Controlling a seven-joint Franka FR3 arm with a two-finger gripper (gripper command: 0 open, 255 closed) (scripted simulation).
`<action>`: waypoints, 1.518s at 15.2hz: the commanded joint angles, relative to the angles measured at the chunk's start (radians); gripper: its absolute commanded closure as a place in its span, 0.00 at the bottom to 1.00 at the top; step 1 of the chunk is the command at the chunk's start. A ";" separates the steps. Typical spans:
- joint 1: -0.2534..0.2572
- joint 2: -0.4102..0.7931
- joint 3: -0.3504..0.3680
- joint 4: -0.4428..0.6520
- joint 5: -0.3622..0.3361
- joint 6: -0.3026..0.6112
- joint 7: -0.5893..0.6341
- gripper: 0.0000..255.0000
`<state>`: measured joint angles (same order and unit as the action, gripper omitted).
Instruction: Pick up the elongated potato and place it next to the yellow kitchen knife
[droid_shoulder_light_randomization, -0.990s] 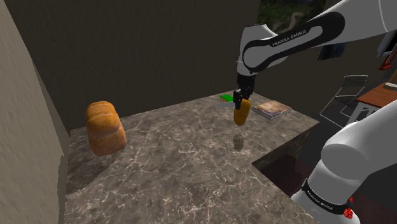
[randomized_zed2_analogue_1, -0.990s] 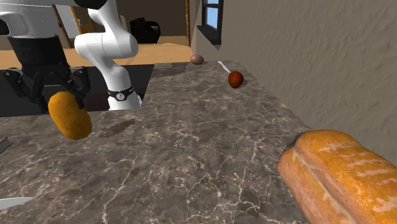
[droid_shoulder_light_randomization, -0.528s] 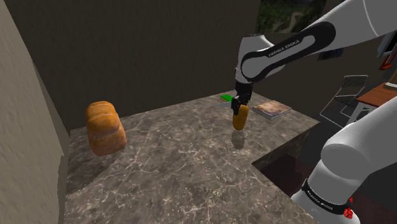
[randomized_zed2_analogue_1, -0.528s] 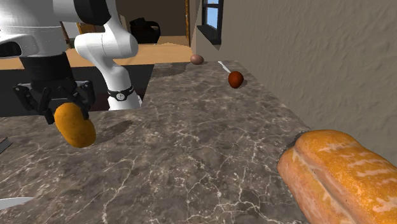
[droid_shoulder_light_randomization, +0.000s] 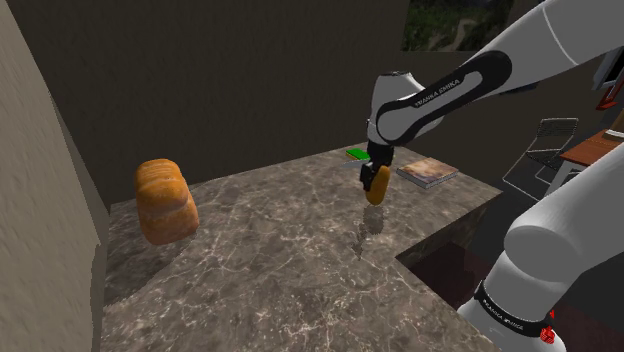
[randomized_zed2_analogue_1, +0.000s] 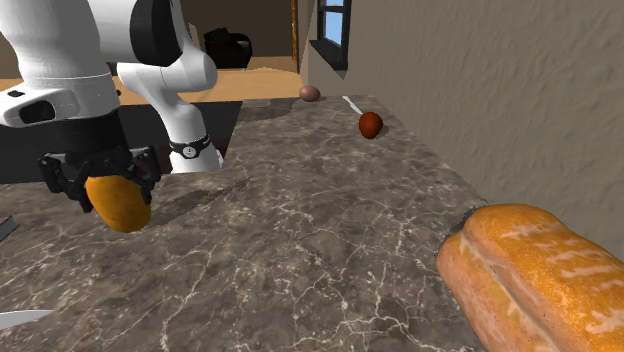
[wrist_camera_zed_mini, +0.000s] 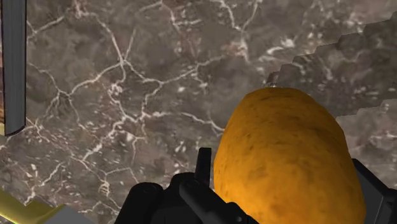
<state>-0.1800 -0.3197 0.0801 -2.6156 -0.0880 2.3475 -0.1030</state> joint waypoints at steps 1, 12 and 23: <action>-0.005 0.026 -0.002 -0.018 -0.006 0.025 0.003 1.00; -0.006 0.024 0.001 -0.022 -0.005 0.027 0.003 0.00; 0.005 -0.064 0.001 0.042 0.015 -0.125 -0.010 0.00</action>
<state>-0.1751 -0.3830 0.0807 -2.5738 -0.0732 2.2238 -0.1131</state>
